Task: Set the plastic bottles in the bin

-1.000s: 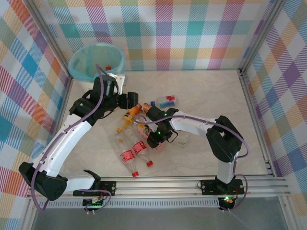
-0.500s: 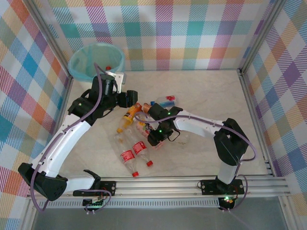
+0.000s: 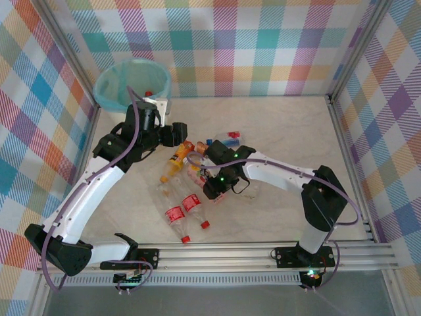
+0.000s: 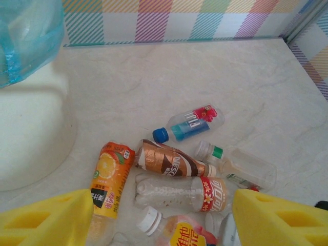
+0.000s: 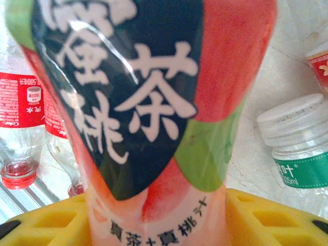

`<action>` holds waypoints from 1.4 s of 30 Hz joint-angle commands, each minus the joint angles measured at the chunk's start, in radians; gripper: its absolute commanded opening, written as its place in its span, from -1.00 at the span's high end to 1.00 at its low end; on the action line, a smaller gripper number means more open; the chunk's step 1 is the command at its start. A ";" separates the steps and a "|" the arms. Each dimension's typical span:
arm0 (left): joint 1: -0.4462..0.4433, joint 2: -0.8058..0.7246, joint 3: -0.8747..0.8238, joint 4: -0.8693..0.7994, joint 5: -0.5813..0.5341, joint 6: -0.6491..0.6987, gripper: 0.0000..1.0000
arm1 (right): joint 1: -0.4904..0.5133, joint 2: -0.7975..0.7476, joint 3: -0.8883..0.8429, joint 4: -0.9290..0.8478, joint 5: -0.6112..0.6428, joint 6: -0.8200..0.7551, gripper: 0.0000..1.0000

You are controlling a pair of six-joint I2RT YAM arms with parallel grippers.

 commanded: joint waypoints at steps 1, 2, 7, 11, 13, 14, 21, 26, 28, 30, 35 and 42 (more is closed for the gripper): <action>-0.007 -0.008 0.032 0.010 -0.027 -0.021 -0.44 | 0.004 -0.037 -0.013 -0.007 0.002 0.010 -0.10; -0.007 -0.005 0.034 0.010 -0.029 -0.022 -0.44 | 0.004 -0.041 -0.014 -0.007 0.003 0.010 -0.11; -0.007 0.012 0.043 0.012 -0.041 -0.040 -0.44 | 0.004 -0.061 -0.024 0.001 0.005 0.013 -0.10; -0.007 0.030 0.052 0.012 -0.035 -0.062 -0.44 | 0.004 -0.086 -0.033 0.016 0.002 0.015 -0.08; -0.007 0.038 0.059 0.010 -0.029 -0.070 -0.44 | 0.004 -0.098 -0.037 0.024 0.002 0.019 -0.08; -0.007 0.043 0.063 0.009 -0.025 -0.072 -0.44 | 0.004 -0.105 -0.038 0.025 0.002 0.019 -0.08; -0.005 0.058 0.087 0.007 -0.031 -0.081 -0.44 | 0.003 -0.145 -0.053 0.038 0.024 0.024 -0.06; -0.005 0.070 0.098 0.010 -0.021 -0.099 -0.46 | 0.001 -0.175 -0.063 0.049 0.040 0.023 -0.05; -0.004 0.076 0.102 0.008 -0.025 -0.110 -0.50 | 0.002 -0.185 -0.063 0.055 0.047 0.022 -0.04; 0.001 0.083 0.106 0.007 -0.025 -0.121 -0.51 | 0.000 -0.197 -0.065 0.061 0.057 0.021 -0.04; 0.034 0.099 0.124 -0.021 -0.017 -0.186 -0.51 | -0.003 -0.233 -0.082 0.093 0.085 0.024 -0.04; 0.109 0.102 0.060 0.040 0.181 -0.323 -0.49 | -0.007 -0.299 -0.124 0.168 0.126 0.041 -0.03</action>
